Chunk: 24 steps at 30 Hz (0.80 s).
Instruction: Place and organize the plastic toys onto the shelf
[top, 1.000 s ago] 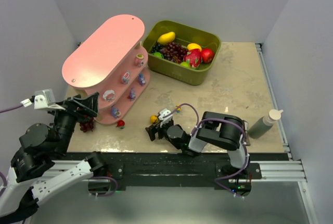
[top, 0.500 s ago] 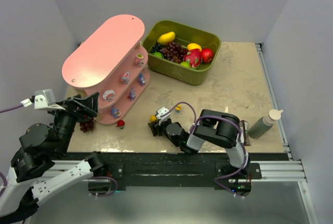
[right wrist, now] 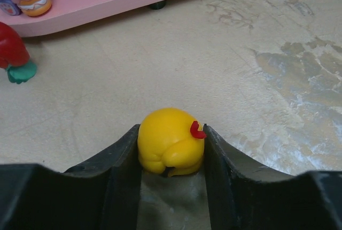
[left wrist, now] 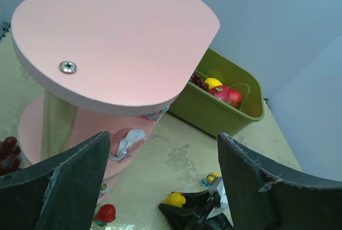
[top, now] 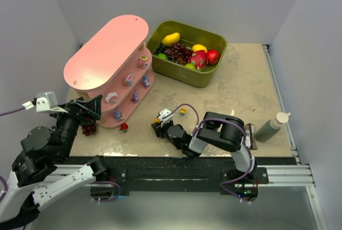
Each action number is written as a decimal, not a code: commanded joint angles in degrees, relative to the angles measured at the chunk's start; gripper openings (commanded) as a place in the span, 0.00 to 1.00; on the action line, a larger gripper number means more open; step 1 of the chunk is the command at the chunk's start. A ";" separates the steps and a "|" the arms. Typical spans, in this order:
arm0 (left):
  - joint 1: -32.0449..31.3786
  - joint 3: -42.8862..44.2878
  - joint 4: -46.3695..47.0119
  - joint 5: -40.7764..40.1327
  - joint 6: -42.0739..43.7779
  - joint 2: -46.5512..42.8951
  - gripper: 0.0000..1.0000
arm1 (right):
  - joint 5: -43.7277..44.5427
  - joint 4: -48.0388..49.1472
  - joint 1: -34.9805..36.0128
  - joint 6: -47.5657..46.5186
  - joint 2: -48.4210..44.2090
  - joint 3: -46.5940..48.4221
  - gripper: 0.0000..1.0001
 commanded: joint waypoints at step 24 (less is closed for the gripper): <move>0.04 0.66 -4.68 -7.09 -1.84 -3.51 0.85 | -12.86 -72.99 -3.90 -4.77 -36.96 41.96 0.13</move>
